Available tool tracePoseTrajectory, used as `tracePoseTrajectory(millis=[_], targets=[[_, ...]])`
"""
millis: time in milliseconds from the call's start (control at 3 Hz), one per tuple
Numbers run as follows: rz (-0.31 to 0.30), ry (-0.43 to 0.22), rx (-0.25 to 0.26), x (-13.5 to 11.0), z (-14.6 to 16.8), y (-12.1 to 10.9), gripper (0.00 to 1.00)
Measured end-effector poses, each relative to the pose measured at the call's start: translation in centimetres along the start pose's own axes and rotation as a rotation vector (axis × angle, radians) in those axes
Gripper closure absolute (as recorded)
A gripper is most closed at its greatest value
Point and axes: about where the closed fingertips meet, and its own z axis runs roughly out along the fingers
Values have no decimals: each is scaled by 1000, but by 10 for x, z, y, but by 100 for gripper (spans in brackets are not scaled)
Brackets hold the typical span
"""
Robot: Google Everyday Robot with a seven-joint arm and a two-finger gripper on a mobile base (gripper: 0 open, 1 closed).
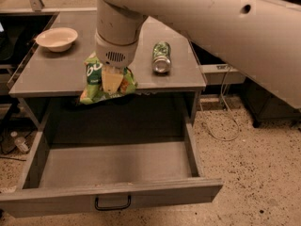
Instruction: Place green rice chip bag into top drawer
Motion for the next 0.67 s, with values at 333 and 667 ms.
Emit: tracePoseTrajectory(millis=[333, 667], targets=[[0, 0, 0, 0, 0, 0, 100], [8, -1, 4, 3, -7, 13, 100]])
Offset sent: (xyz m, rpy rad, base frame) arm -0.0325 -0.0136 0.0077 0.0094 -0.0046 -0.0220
